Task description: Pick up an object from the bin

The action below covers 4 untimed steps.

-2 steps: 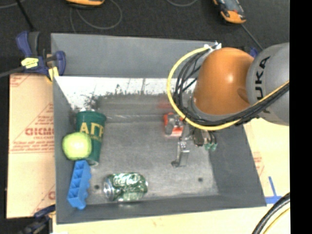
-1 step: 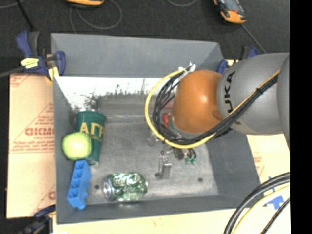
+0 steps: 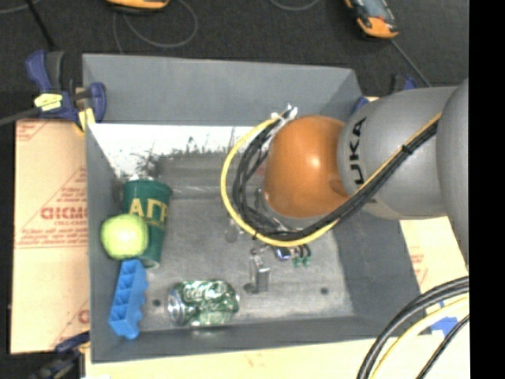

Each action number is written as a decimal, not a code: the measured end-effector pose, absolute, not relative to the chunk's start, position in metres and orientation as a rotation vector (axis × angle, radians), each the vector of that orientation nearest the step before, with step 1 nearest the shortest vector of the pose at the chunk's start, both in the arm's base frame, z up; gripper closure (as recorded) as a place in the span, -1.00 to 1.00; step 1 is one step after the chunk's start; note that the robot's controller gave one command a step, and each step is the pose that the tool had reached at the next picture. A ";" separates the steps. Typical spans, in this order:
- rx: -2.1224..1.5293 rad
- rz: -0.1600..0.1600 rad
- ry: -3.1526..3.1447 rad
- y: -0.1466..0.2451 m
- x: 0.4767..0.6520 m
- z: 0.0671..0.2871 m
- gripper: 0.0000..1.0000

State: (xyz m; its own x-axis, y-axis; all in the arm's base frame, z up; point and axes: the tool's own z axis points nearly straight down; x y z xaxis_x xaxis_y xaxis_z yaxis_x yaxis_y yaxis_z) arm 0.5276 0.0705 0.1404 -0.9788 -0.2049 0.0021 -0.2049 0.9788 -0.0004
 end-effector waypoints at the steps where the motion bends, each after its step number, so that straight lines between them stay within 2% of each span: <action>1: 0.411 -0.002 -3.116 0.113 0.482 0.144 -1.00; 2: 0.622 0.001 -3.086 0.121 0.496 0.076 -1.00; 3: 0.456 -0.001 -3.105 0.117 0.482 0.070 1.00; 4: 0.456 -0.001 -3.106 0.117 0.482 0.071 1.00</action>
Offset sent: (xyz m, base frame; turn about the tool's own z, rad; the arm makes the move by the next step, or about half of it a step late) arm -0.0318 0.0517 -0.0704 -0.1946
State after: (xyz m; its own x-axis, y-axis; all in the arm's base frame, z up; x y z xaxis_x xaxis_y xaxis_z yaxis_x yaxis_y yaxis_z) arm 0.4823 0.1171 0.0705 -0.9578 -0.2876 0.0024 -0.2876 0.9578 0.0013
